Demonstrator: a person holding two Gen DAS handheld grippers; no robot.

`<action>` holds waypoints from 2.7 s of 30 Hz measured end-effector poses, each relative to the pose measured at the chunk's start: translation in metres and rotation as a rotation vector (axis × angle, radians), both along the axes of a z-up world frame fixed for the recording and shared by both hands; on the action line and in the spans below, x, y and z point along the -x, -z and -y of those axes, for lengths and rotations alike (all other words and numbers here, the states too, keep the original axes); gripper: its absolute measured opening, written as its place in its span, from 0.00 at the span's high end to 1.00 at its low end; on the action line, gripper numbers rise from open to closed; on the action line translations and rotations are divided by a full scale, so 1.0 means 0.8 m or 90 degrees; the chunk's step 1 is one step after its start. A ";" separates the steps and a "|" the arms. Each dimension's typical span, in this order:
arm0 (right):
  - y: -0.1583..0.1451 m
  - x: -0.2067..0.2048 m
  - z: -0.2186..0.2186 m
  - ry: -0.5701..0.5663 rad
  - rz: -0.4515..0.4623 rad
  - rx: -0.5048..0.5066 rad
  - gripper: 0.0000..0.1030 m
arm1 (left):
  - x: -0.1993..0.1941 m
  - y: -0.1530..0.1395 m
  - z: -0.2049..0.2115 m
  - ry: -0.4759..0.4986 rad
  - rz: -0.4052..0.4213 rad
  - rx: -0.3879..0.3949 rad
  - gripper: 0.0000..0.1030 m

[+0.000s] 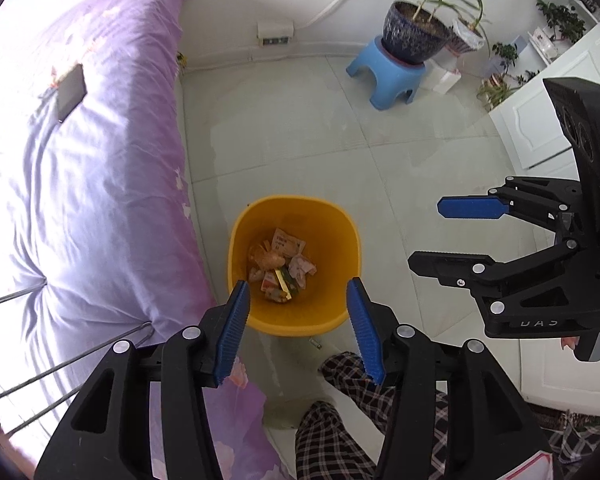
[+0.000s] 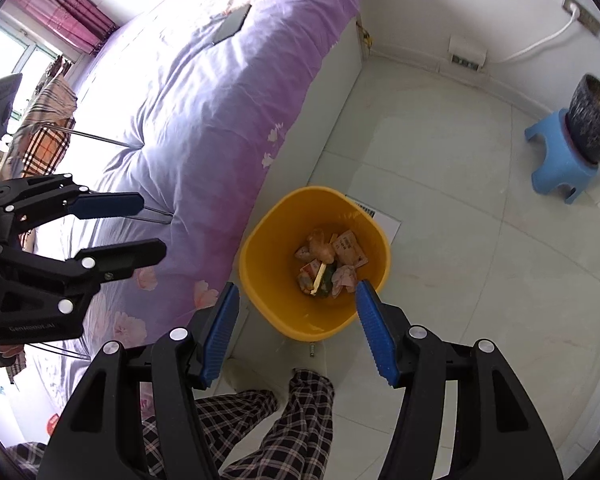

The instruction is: Collect trash

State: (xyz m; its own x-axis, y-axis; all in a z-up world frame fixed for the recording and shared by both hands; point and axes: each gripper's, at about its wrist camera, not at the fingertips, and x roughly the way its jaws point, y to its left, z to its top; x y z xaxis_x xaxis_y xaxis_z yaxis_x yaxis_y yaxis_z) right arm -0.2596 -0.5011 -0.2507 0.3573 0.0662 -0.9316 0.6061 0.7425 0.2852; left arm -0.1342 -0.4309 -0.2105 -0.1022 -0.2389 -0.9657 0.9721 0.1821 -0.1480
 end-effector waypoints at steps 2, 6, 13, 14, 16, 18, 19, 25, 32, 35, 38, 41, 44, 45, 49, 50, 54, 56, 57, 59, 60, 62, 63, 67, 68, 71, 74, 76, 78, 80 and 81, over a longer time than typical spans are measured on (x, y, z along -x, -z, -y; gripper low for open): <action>-0.015 0.001 -0.004 -0.004 0.002 0.012 0.40 | -0.002 -0.017 -0.007 -0.009 0.007 0.015 0.50; -0.046 0.001 -0.009 -0.011 0.007 0.032 0.40 | -0.002 -0.048 -0.024 -0.033 0.027 0.042 0.50; -0.103 -0.013 -0.029 -0.048 0.032 0.075 0.40 | -0.014 -0.103 -0.068 -0.115 0.060 0.090 0.30; -0.111 -0.017 -0.034 -0.057 0.037 0.082 0.39 | -0.017 -0.111 -0.077 -0.133 0.064 0.096 0.30; -0.129 -0.026 -0.046 -0.078 0.053 0.097 0.36 | -0.023 -0.123 -0.094 -0.166 0.070 0.104 0.24; -0.147 -0.037 -0.060 -0.103 0.069 0.115 0.36 | -0.029 -0.136 -0.114 -0.207 0.083 0.114 0.17; -0.154 -0.042 -0.065 -0.115 0.076 0.121 0.35 | -0.031 -0.141 -0.124 -0.225 0.087 0.118 0.16; -0.190 -0.079 -0.105 -0.182 0.118 0.150 0.35 | -0.054 -0.161 -0.192 -0.349 0.100 0.135 0.11; -0.221 -0.122 -0.154 -0.260 0.162 0.176 0.30 | -0.074 -0.177 -0.277 -0.485 0.140 0.137 0.09; -0.231 -0.141 -0.181 -0.300 0.181 0.173 0.29 | -0.082 -0.183 -0.317 -0.544 0.153 0.135 0.09; -0.235 -0.161 -0.209 -0.338 0.194 0.165 0.29 | -0.091 -0.186 -0.360 -0.607 0.166 0.132 0.09; -0.238 -0.181 -0.237 -0.371 0.203 0.155 0.28 | -0.103 -0.186 -0.401 -0.660 0.175 0.128 0.09; -0.241 -0.198 -0.263 -0.398 0.210 0.147 0.27 | -0.118 -0.186 -0.441 -0.714 0.176 0.129 0.09; -0.241 -0.205 -0.273 -0.408 0.212 0.146 0.26 | -0.123 -0.186 -0.451 -0.730 0.177 0.129 0.09; -0.240 -0.228 -0.301 -0.432 0.220 0.137 0.26 | -0.146 -0.181 -0.487 -0.780 0.177 0.125 0.09; -0.240 -0.235 -0.308 -0.437 0.222 0.137 0.26 | -0.153 -0.180 -0.496 -0.792 0.178 0.124 0.09; -0.240 -0.260 -0.332 -0.452 0.224 0.134 0.26 | -0.182 -0.166 -0.521 -0.835 0.162 0.118 0.09; -0.240 -0.269 -0.339 -0.457 0.226 0.133 0.26 | -0.198 -0.158 -0.528 -0.855 0.152 0.115 0.09; -0.240 -0.274 -0.343 -0.459 0.225 0.132 0.26 | -0.204 -0.155 -0.530 -0.861 0.147 0.113 0.09; -0.239 -0.281 -0.346 -0.462 0.224 0.128 0.26 | -0.218 -0.147 -0.531 -0.869 0.140 0.106 0.11; -0.238 -0.284 -0.348 -0.464 0.222 0.128 0.25 | -0.225 -0.143 -0.530 -0.870 0.139 0.102 0.11; -0.236 -0.289 -0.351 -0.468 0.218 0.128 0.25 | -0.238 -0.135 -0.527 -0.866 0.135 0.093 0.15; -0.235 -0.291 -0.351 -0.469 0.215 0.127 0.25 | -0.243 -0.133 -0.525 -0.865 0.133 0.090 0.17; -0.230 -0.300 -0.353 -0.473 0.206 0.127 0.25 | -0.261 -0.123 -0.518 -0.857 0.128 0.077 0.24; -0.230 -0.302 -0.354 -0.473 0.204 0.127 0.25 | -0.264 -0.120 -0.518 -0.856 0.128 0.074 0.27; -0.229 -0.307 -0.357 -0.472 0.202 0.124 0.25 | -0.271 -0.114 -0.517 -0.853 0.128 0.061 0.39; -0.228 -0.314 -0.359 -0.471 0.202 0.120 0.25 | -0.270 -0.112 -0.517 -0.846 0.142 0.055 0.47; -0.227 -0.320 -0.362 -0.473 0.202 0.120 0.25 | -0.266 -0.113 -0.518 -0.834 0.154 0.051 0.52; -0.225 -0.327 -0.365 -0.477 0.202 0.121 0.25 | -0.264 -0.113 -0.522 -0.827 0.156 0.052 0.56; -0.222 -0.336 -0.371 -0.482 0.202 0.120 0.25 | -0.262 -0.114 -0.529 -0.826 0.150 0.057 0.61; -0.221 -0.339 -0.373 -0.485 0.202 0.121 0.25 | -0.262 -0.114 -0.532 -0.826 0.148 0.059 0.62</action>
